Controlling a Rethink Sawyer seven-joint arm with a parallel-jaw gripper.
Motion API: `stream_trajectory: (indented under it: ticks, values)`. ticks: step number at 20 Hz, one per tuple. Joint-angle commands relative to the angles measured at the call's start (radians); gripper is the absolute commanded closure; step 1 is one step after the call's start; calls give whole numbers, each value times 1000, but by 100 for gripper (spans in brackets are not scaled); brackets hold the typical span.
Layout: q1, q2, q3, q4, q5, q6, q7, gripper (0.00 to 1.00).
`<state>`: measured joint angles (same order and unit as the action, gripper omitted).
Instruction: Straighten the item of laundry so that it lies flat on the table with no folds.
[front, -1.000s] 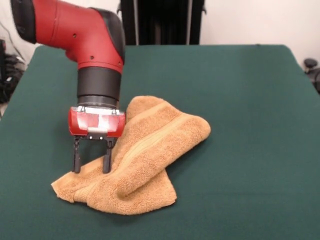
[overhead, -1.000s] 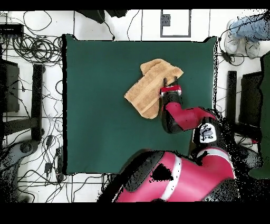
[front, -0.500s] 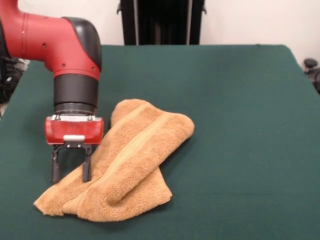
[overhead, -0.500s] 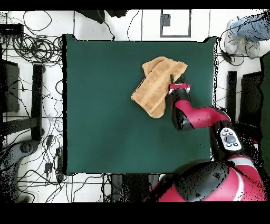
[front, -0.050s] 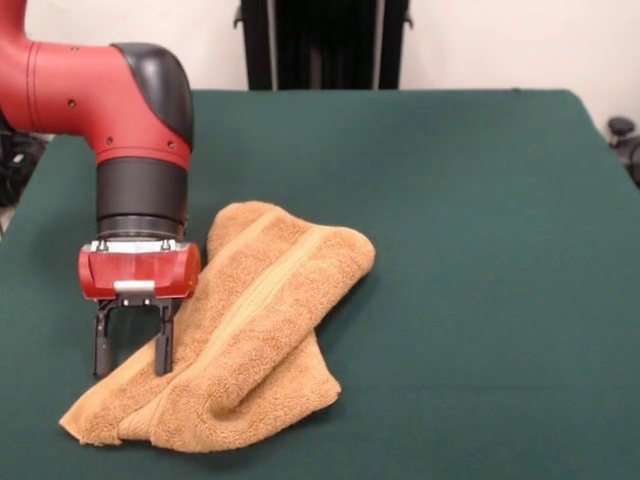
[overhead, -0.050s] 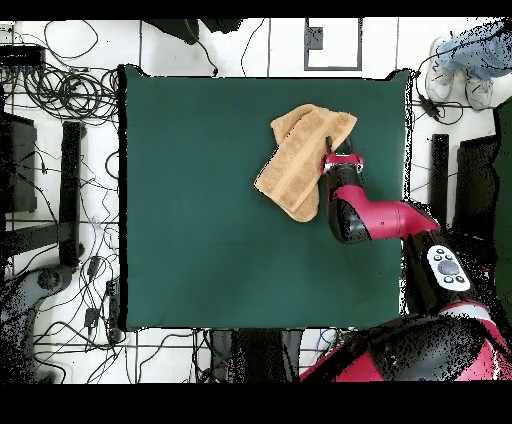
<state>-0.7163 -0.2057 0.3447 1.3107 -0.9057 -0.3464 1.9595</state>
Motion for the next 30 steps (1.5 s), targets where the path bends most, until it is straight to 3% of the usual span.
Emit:
stream_trajectory:
  ticks: [1,16,23,30]
  values:
    - [15,114,120,70,21,264,85,0]
    - [87,73,34,59,45,259,70,0]
    - [280,11,-193,15,67,261,46,0]
    - [313,-3,-219,1,47,283,24,0]
